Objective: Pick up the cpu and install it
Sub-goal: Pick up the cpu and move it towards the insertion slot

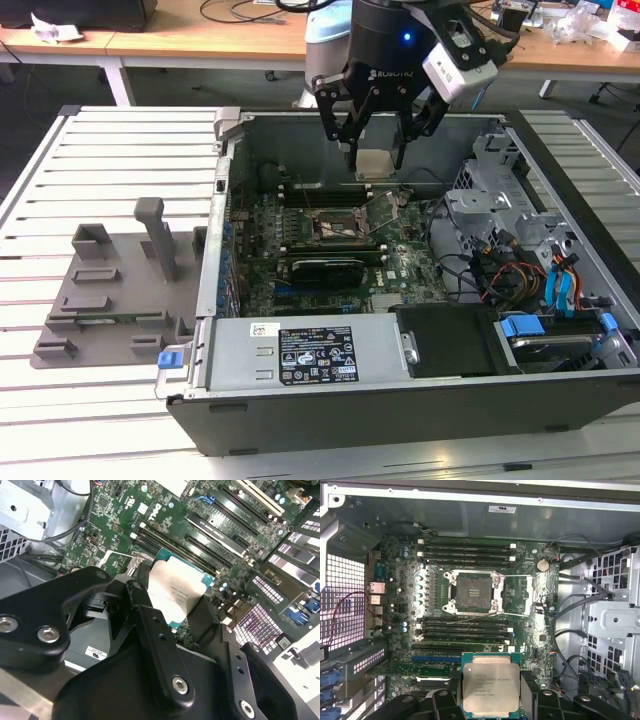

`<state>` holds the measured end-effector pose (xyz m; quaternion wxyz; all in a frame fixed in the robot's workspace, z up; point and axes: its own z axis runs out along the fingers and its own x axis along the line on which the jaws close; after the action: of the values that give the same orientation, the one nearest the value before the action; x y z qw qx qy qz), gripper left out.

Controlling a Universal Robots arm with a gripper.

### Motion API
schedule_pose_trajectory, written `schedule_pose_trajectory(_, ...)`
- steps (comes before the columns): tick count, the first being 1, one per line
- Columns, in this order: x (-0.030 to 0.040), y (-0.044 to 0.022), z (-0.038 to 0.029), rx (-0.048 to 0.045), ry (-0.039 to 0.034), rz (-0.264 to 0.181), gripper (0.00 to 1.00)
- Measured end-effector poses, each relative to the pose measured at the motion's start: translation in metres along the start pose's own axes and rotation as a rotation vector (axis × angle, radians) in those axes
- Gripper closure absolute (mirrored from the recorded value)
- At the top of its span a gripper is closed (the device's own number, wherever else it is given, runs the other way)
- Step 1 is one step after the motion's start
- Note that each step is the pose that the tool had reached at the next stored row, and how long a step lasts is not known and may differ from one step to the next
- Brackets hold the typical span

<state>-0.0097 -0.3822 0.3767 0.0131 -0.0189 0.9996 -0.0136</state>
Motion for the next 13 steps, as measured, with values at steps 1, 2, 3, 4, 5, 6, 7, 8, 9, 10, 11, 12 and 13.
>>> schedule_pose_trajectory(1,0.0000,0.0000,0.0001,0.0000,0.0000,0.000,0.45)
schedule_pose_trajectory(2,0.0000,0.0001,0.0005,-0.0001,0.0000,0.000,0.45)
schedule_pose_trajectory(3,0.0000,0.0001,0.0012,0.0000,0.0000,0.000,0.45)
schedule_pose_trajectory(4,0.0000,0.0001,0.0023,-0.0001,0.0000,0.000,0.45)
schedule_pose_trajectory(5,0.0001,0.0001,0.0031,-0.0001,0.0000,0.000,0.45)
schedule_pose_trajectory(6,0.0001,0.0001,0.0041,0.0000,0.0000,0.000,0.45)
schedule_pose_trajectory(7,0.0001,0.0002,0.0052,0.0000,0.0000,0.000,0.45)
schedule_pose_trajectory(8,0.0001,0.0002,0.0060,0.0000,0.0000,0.000,0.45)
schedule_pose_trajectory(9,0.0002,0.0002,0.0074,0.0000,0.0000,0.000,0.45)
schedule_pose_trajectory(10,0.0002,0.0002,0.0084,-0.0001,0.0000,0.000,0.45)
schedule_pose_trajectory(11,0.0002,0.0003,0.0090,0.0000,0.0000,0.000,0.45)
schedule_pose_trajectory(12,0.0002,0.0003,0.0104,0.0000,0.0000,0.000,0.45)
schedule_pose_trajectory(13,0.0003,0.0003,0.0117,0.0000,0.0000,0.000,0.45)
